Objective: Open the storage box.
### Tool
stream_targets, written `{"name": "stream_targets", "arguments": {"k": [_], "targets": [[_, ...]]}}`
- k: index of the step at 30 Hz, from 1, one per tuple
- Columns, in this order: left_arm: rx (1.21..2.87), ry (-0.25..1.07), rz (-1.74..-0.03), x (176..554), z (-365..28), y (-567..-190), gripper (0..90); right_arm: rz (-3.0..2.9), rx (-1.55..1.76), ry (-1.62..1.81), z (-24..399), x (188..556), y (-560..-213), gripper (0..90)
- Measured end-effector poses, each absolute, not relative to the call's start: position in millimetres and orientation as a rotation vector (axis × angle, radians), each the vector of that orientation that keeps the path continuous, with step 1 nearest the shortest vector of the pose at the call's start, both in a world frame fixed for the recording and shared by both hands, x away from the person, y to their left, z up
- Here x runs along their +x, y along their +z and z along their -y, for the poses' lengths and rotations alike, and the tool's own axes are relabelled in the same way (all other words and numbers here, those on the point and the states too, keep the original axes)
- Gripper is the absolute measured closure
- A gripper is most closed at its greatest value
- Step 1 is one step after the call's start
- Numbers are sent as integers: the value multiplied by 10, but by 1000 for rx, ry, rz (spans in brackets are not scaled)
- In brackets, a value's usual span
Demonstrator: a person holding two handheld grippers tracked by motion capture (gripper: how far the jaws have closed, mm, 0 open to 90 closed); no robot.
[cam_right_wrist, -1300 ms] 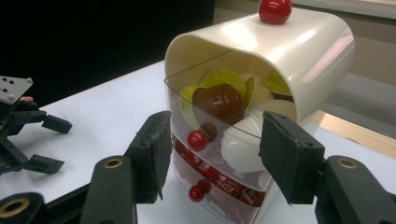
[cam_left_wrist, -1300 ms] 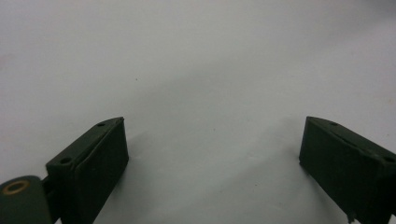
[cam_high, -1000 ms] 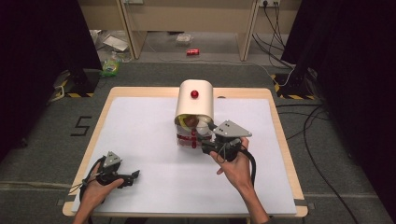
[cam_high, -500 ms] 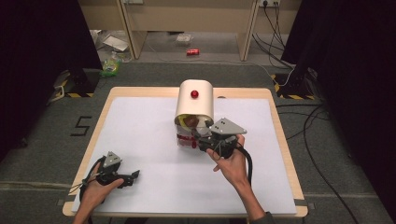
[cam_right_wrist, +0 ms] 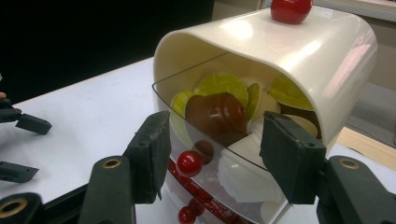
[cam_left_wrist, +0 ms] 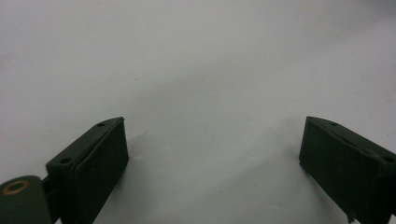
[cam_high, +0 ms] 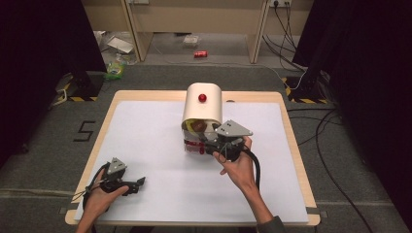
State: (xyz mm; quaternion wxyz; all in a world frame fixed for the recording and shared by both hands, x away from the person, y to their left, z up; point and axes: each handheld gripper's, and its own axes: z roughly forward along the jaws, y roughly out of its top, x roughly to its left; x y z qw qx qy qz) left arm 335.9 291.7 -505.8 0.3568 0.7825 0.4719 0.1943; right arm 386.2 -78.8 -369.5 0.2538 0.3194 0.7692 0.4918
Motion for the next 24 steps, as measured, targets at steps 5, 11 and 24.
{"name": "stream_targets", "arguments": {"k": [5, 11, 24], "targets": [[2021, 502, -1218, 3359, -2917, -5058, 71, -2095, 874, 1337, 794, 3883, -3702, 429], [2021, 502, -1218, 3359, -2917, -5058, 71, -2103, 869, 1335, 775, 3915, -3726, 429], [2021, 501, -1218, 3358, -2917, -5058, 71, -2134, 872, 1329, 756, 3948, -3756, 424]]}}
